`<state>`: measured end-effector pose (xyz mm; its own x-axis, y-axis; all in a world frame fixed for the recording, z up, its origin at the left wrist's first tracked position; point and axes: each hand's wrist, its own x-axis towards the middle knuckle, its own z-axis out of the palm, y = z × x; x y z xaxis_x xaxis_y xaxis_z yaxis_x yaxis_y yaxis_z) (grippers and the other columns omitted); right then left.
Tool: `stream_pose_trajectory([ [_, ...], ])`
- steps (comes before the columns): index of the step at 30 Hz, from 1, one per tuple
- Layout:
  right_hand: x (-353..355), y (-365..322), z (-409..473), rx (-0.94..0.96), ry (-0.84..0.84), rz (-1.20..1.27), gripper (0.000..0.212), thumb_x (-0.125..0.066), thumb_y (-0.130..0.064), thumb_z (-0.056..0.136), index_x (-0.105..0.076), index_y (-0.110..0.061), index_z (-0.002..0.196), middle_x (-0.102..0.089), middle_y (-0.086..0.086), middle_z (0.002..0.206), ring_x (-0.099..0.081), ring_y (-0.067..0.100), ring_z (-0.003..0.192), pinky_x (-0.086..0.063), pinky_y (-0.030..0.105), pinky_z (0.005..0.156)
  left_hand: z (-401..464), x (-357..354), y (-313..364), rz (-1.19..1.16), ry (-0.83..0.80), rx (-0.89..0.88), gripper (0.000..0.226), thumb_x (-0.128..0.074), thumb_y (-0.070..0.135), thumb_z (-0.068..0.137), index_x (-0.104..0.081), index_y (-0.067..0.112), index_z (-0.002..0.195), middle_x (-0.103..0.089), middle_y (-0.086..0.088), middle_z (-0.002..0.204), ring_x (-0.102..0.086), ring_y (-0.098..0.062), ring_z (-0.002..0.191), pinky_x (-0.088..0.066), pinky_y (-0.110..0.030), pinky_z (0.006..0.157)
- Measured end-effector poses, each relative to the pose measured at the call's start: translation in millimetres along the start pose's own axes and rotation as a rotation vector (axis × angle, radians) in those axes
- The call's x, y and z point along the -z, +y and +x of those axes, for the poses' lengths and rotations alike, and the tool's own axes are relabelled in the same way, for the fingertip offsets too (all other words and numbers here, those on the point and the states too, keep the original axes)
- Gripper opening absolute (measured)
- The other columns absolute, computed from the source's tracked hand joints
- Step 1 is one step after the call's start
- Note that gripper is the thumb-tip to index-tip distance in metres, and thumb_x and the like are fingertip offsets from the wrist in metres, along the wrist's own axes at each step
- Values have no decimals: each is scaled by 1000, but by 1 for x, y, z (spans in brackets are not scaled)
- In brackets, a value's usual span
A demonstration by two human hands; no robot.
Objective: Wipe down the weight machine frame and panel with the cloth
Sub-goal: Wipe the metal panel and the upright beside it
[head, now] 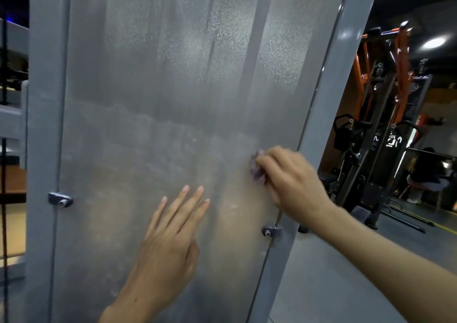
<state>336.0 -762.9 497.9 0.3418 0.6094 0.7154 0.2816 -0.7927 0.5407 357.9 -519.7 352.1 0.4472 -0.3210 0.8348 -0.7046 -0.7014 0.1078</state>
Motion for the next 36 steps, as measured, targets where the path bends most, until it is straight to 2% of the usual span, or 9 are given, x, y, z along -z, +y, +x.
stream_pose_trajectory([
  [4, -5, -15, -21, 301, -182, -18, 16, -50, -14, 103, -63, -16, 95, -59, 3, 89, -53, 25, 71, -40, 38, 64, -1, -1, -2, 11, -3, -3, 70, -42, 15, 82, -48, 15, 151, -33, 2, 165, -27, -21, 155, -27, -52, 119],
  [6, 3, 4, -2, 239, -130, -33, 8, -58, -14, 98, -66, -17, 100, -60, 2, 89, -56, 26, 75, -41, 40, 68, -1, 0, -3, 2, 1, 3, 71, -42, 15, 81, -48, 15, 151, -33, 2, 166, -27, -22, 155, -26, -52, 119],
  [10, 14, 26, 29, -150, 58, 4, 31, -68, -7, 83, -65, -5, 114, -62, 13, 97, -59, 35, 80, -43, 45, 69, 1, 0, -3, -10, 8, 9, 72, -42, 15, 80, -48, 16, 152, -32, 3, 166, -26, -21, 155, -24, -50, 121],
  [15, -12, -21, -12, 88, -70, 103, 14, -60, -8, 93, -69, -11, 104, -62, 8, 94, -59, 31, 77, -43, 41, 66, 3, 0, -6, -28, 31, 20, 73, -43, 15, 79, -48, 16, 152, -31, 4, 166, -26, -20, 155, -23, -49, 121],
  [18, -13, -24, -21, 285, -210, 43, 20, -50, -17, 104, -69, -15, 104, -62, 4, 94, -58, 27, 77, -45, 41, 68, 2, 1, -7, -40, 35, 31, 74, -44, 16, 78, -48, 17, 152, -31, 4, 166, -25, -20, 155, -23, -49, 122],
  [24, 13, 22, 44, -14, 66, -70, 23, -55, -17, 97, -71, -9, 111, -64, 11, 100, -61, 32, 82, -39, 43, 71, 3, 3, -9, -53, 36, 41, 75, -44, 16, 77, -48, 17, 152, -30, 4, 166, -23, -20, 156, -23, -48, 121],
  [27, -3, -2, 28, 20, 51, -11, 19, -56, -11, 96, -71, -5, 105, -63, 13, 95, -58, 32, 76, -36, 39, 66, 2, 5, -12, -58, 52, 48, 74, -44, 17, 77, -49, 17, 151, -32, 3, 166, -25, -20, 155, -24, -48, 121],
  [32, -15, -19, 5, 294, -135, 0, 16, -56, -12, 101, -70, -11, 95, -61, 8, 87, -53, 28, 69, -38, 39, 62, 3, 5, -15, -42, 64, 47, 74, -44, 16, 77, -50, 17, 150, -33, 2, 166, -26, -21, 155, -25, -48, 120],
  [36, 7, 13, 49, 101, 20, 9, 21, -56, -12, 96, -71, -7, 110, -62, 13, 96, -57, 33, 77, -40, 42, 65, 5, 3, -15, -34, 69, 34, 73, -45, 17, 77, -50, 17, 150, -31, 3, 166, -26, -21, 155, -25, -49, 120],
])
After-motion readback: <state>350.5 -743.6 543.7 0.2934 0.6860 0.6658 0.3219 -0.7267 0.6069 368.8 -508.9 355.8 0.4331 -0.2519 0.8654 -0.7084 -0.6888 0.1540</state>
